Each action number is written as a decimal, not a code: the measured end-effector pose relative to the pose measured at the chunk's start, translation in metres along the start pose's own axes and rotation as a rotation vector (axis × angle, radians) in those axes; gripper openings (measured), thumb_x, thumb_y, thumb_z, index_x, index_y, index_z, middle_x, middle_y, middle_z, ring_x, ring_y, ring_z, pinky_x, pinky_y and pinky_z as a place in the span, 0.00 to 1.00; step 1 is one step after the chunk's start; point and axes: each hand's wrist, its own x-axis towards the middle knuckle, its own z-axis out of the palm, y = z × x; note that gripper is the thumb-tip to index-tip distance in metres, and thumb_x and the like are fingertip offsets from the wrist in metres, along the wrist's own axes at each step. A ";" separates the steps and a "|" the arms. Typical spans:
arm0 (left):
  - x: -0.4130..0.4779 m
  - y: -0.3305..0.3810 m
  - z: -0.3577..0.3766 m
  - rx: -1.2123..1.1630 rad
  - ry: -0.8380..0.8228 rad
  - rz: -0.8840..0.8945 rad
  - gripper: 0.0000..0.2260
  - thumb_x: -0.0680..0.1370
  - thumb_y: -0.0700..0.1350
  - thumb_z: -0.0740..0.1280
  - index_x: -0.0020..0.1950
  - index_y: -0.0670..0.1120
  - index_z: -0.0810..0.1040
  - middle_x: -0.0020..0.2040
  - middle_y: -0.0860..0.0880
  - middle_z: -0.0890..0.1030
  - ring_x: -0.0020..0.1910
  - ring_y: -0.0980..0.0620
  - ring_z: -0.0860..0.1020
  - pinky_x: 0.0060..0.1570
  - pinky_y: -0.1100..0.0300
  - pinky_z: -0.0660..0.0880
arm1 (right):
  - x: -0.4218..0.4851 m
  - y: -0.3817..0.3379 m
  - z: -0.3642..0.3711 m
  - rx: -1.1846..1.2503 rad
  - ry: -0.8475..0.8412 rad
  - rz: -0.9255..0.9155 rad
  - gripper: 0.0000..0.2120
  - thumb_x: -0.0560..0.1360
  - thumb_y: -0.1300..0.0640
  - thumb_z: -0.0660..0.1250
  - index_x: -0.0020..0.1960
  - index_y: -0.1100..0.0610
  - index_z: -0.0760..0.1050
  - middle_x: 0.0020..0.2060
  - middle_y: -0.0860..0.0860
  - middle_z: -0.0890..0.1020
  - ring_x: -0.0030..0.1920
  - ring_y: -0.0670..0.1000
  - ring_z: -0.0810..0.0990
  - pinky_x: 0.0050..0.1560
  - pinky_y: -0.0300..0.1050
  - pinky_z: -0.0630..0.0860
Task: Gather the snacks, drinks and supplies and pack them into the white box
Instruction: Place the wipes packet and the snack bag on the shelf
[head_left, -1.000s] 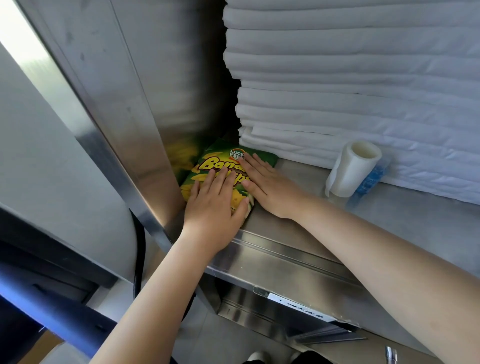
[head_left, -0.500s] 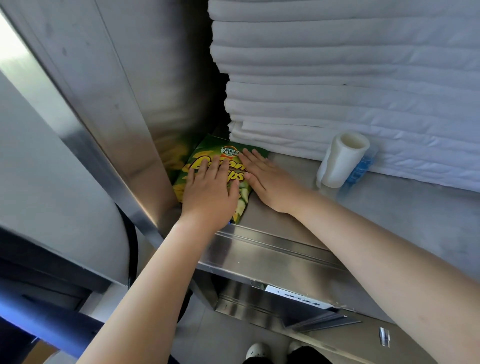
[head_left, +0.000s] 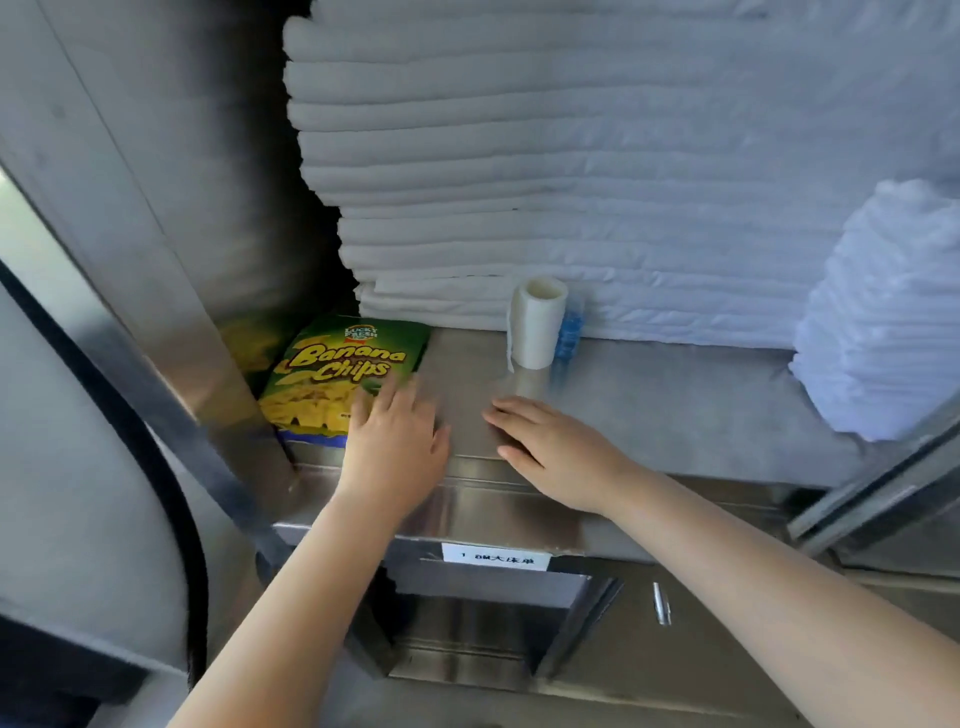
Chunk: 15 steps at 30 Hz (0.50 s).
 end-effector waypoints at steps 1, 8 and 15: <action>-0.003 0.015 -0.001 -0.043 -0.010 0.053 0.17 0.79 0.51 0.55 0.66 0.48 0.71 0.69 0.47 0.69 0.69 0.48 0.63 0.68 0.50 0.55 | -0.016 0.004 -0.006 -0.010 0.020 0.032 0.21 0.81 0.50 0.55 0.73 0.54 0.64 0.72 0.49 0.65 0.72 0.48 0.61 0.68 0.42 0.59; -0.051 0.145 -0.007 -0.145 -0.178 0.280 0.17 0.80 0.53 0.55 0.67 0.50 0.68 0.64 0.48 0.69 0.64 0.47 0.67 0.61 0.52 0.68 | -0.199 0.013 -0.051 -0.066 0.131 0.307 0.16 0.81 0.47 0.54 0.64 0.49 0.72 0.58 0.45 0.77 0.58 0.48 0.75 0.54 0.47 0.73; -0.149 0.318 -0.068 -0.363 -0.071 0.828 0.18 0.79 0.56 0.55 0.66 0.52 0.69 0.61 0.52 0.73 0.61 0.50 0.70 0.55 0.53 0.72 | -0.431 -0.005 -0.098 -0.201 0.322 0.738 0.19 0.80 0.44 0.54 0.69 0.46 0.67 0.64 0.41 0.72 0.64 0.44 0.69 0.57 0.42 0.70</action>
